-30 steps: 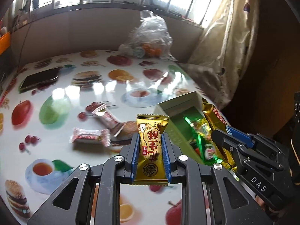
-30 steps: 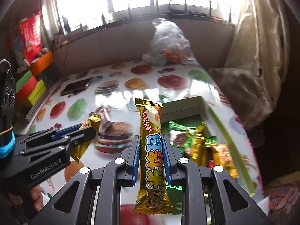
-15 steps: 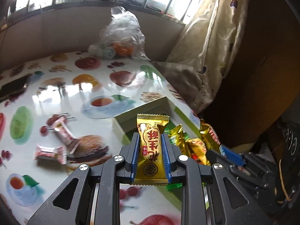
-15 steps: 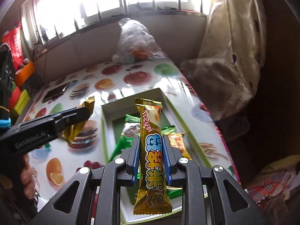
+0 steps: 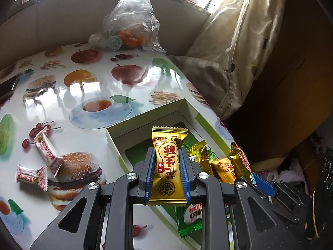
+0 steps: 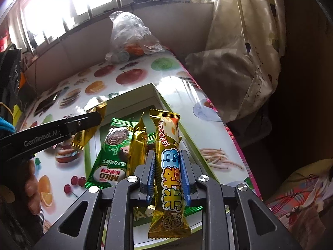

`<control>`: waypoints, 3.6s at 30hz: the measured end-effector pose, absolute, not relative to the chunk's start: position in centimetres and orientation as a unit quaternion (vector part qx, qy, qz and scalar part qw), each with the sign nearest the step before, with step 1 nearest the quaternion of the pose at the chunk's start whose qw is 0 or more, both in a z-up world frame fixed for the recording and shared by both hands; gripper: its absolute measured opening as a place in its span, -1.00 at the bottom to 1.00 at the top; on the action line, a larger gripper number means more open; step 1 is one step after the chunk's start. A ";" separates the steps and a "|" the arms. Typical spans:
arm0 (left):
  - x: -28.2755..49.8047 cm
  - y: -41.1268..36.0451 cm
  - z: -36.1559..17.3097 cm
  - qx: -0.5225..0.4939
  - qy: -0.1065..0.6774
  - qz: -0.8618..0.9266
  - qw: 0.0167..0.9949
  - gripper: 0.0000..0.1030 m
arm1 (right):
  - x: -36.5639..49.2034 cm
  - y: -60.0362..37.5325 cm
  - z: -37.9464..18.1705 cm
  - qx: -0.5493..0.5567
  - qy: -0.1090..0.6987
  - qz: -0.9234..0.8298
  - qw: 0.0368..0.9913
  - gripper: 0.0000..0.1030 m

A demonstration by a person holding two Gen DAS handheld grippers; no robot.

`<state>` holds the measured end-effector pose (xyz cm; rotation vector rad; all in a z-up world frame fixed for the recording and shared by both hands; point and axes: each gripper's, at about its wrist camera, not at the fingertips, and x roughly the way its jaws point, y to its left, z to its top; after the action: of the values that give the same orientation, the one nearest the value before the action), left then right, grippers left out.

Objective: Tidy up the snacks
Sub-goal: 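Lift and carry the wafer bar and candy pack over the gift box with both tools, then lower both packs into the box and open both tools, then withdraw both tools from the box toward the white-and-red candy packs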

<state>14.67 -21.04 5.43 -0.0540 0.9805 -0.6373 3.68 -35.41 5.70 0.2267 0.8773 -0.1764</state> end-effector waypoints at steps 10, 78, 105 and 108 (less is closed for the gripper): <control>15.4 -22.0 4.1 -0.027 0.474 -0.298 0.828 -0.54 | 4.3 -35.7 5.0 0.114 0.422 -0.077 0.896 -0.58; 12.1 -15.1 6.9 -0.026 0.438 -0.240 0.866 -0.30 | 3.3 -30.9 7.9 0.084 0.382 -0.065 0.918 -0.07; 12.7 -3.8 4.7 -0.070 0.441 -0.139 0.884 -0.30 | 7.6 -23.3 6.6 0.058 0.391 0.028 0.918 -0.07; 13.0 -2.9 4.3 -0.074 0.445 -0.130 0.883 -0.30 | 8.3 -22.5 6.2 0.054 0.396 0.038 0.916 -0.07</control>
<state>13.01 -2.95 4.27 -0.1530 0.9255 -0.2708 8.27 -22.50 6.20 0.1114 0.8148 0.0784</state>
